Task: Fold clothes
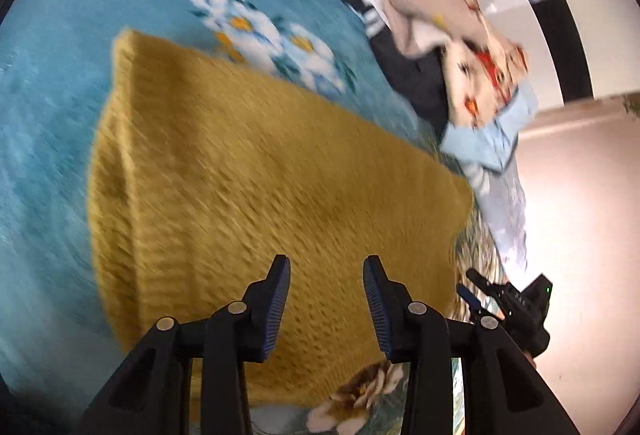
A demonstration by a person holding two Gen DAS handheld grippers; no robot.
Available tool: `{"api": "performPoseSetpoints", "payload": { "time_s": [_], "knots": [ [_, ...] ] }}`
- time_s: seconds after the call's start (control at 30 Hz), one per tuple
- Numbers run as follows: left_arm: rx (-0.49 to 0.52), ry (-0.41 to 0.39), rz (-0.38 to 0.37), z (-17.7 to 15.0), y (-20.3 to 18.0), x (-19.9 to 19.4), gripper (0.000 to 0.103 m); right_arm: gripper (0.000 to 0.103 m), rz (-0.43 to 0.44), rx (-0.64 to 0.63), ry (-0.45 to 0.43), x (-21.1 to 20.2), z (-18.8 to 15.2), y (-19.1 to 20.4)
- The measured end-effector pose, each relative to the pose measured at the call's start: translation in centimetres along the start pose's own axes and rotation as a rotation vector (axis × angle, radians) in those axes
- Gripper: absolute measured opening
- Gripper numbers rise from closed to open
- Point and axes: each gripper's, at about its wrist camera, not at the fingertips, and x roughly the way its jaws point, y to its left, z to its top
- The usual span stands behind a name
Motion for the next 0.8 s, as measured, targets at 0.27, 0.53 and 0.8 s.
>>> {"api": "performPoseSetpoints", "payload": {
  "time_s": [0.27,0.53,0.8],
  "knots": [
    [0.148,0.146,0.018,-4.9,-3.1,5.8,0.042,0.046,0.044,0.123,0.040,-1.4,-4.9,-6.4],
    [0.130,0.133,-0.034,-5.2,-1.8,5.1,0.042,0.049,0.162,0.091,0.051,1.1,-4.5,-3.9],
    [0.121,0.138,-0.056,-5.1,-1.2,5.1,0.042,0.049,0.104,0.091,0.053,2.3,-4.0,-2.1]
  ]
}}
